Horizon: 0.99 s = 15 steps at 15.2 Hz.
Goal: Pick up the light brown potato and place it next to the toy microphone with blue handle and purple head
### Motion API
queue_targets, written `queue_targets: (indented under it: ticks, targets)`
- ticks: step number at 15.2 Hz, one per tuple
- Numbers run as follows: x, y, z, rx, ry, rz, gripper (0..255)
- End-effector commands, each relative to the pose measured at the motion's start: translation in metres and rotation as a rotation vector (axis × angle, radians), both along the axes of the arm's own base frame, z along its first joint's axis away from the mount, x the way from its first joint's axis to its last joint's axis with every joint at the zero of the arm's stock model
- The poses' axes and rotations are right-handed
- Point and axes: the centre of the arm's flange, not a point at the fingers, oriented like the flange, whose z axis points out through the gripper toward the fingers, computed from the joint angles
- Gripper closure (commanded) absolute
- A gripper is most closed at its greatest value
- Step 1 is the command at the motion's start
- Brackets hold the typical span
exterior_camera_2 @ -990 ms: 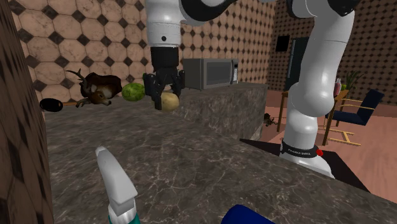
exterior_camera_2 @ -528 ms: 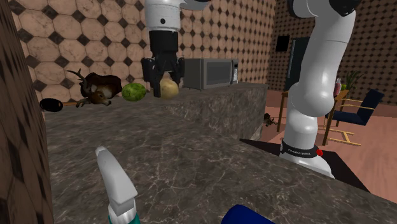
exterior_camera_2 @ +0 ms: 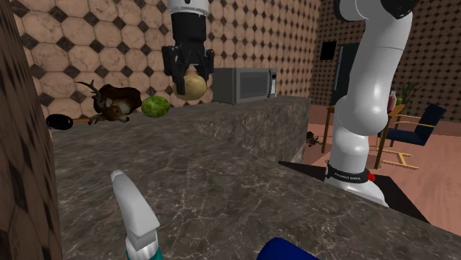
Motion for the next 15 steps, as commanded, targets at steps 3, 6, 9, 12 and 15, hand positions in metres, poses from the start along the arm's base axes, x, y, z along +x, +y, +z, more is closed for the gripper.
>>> queue_targets:
  ticks: [3, 6, 9, 12, 15]
  targets:
    - [0.000, -0.001, 0.019, 0.000, 0.000, 0.000, 255]
    - [-0.040, 0.004, 0.019, 0.000, 0.000, 0.000, 255]
    - [-0.079, 0.008, 0.019, 0.000, 0.000, 0.000, 255]
    - [-0.118, 0.012, 0.019, 0.000, 0.000, 0.000, 255]
    - [-0.158, 0.017, 0.019, 0.000, 0.000, 0.000, 255]
